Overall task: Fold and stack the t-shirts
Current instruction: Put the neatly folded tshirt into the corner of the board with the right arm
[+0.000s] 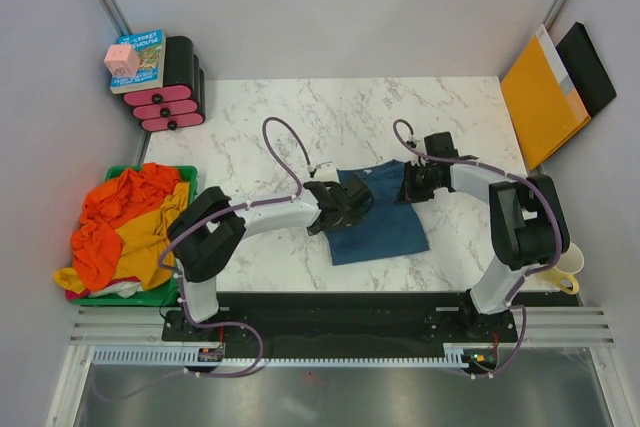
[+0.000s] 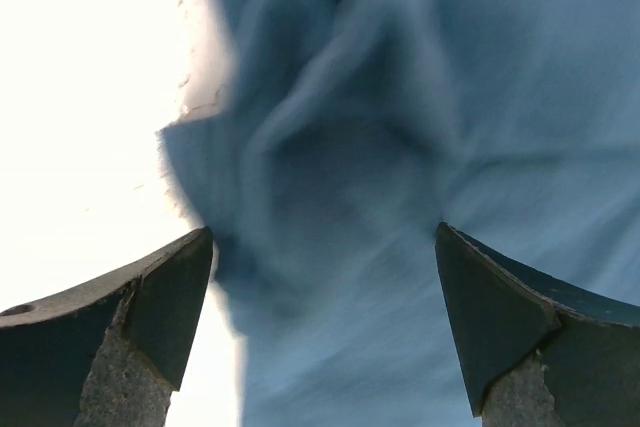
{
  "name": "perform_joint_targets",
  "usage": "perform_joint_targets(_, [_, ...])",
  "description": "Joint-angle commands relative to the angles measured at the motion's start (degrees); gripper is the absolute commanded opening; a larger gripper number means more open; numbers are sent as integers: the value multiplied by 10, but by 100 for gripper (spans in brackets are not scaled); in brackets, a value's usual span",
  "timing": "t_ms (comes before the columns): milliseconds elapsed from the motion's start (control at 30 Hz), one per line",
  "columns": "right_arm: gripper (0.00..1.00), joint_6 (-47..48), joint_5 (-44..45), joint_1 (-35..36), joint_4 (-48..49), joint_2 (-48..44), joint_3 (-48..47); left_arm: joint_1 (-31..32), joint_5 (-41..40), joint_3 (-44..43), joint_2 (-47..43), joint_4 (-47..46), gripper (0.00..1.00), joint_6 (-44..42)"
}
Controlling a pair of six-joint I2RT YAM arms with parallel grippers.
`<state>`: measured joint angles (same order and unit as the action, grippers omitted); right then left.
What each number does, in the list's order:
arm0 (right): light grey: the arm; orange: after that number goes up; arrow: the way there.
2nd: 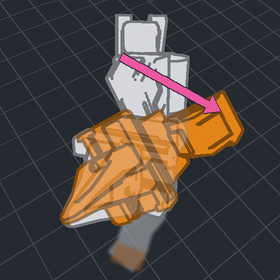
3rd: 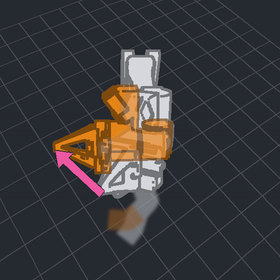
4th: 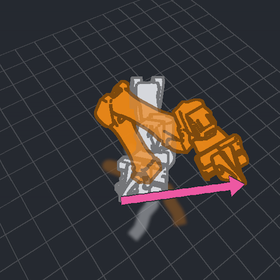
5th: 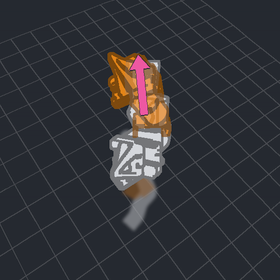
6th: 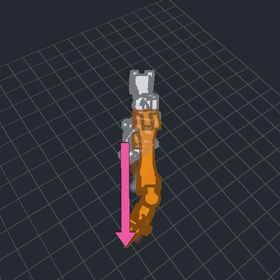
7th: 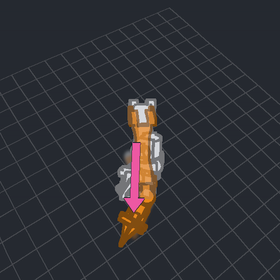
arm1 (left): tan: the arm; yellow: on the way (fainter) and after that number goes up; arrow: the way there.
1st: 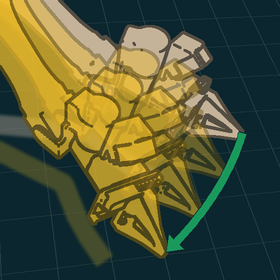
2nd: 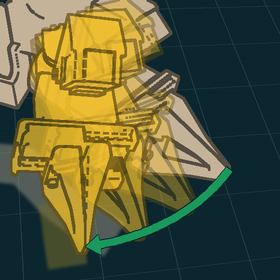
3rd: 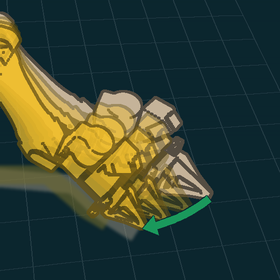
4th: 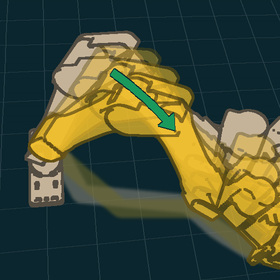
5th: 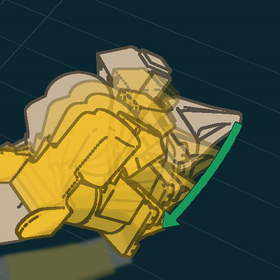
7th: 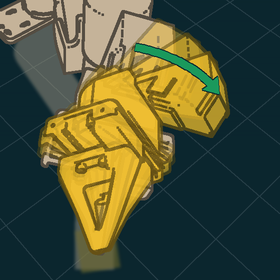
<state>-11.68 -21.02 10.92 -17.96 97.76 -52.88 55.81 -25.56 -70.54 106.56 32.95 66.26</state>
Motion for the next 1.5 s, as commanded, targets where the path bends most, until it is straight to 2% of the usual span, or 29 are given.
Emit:
perform_joint_targets(0, [0,53,42,-41,-38,51,-56,8,-13,-8,-52,31,100,-23])
perform_joint_targets(267, [0,80,89,-84,-39,154,-262,47,-34,-8,-69,39,100,-31])
perform_joint_targets(467, [0,135,192,-101,-54,293,-441,79,-46,-8,-74,57,100,-25])
perform_joint_targets(600, [0,148,243,-123,-95,372,-604,92,-51,-6,-78,79,100,-14])
perform_joint_targets(767, [0,226,324,-125,-118,470,-772,102,-48,0,-78,89,100,-9])
perform_joint_targets(900, [0,271,379,-130,-112,502,-809,109,-48,1,-76,101,100,-2])
perform_joint_targets(1167, [0,300,386,-172,-71,504,-787,127,-43,0,-72,110,100,3])
perform_joint_targets(1467, [0,428,402,-207,1,500,-762,149,-24,-8,-44,116,100,23])
